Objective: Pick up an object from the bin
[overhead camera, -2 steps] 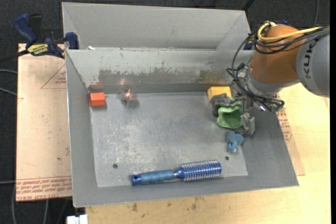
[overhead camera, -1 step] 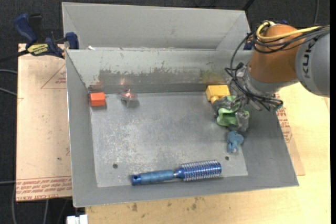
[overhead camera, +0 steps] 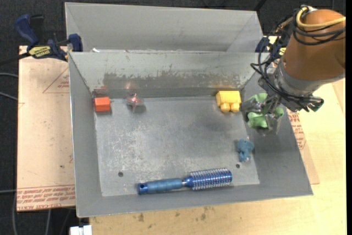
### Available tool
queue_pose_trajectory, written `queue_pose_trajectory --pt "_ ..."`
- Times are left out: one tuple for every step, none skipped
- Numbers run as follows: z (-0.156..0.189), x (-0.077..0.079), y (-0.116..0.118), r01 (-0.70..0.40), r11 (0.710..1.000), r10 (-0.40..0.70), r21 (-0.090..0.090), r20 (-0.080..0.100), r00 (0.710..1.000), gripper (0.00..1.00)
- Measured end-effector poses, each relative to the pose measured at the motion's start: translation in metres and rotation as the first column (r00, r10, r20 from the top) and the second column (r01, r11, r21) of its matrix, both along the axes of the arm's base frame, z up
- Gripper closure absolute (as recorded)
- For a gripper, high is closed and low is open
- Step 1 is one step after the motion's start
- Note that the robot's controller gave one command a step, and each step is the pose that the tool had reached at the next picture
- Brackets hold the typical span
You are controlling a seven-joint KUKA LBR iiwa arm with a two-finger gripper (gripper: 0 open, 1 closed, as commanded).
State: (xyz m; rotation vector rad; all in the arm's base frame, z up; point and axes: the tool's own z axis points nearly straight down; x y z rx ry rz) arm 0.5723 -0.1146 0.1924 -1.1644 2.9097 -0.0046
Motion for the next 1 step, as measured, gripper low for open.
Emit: queue_pose_trajectory --pt "0.0897 -0.0322 -0.0054 -0.006 1.0 0.006 -0.002 0.002 1.0 1.0"
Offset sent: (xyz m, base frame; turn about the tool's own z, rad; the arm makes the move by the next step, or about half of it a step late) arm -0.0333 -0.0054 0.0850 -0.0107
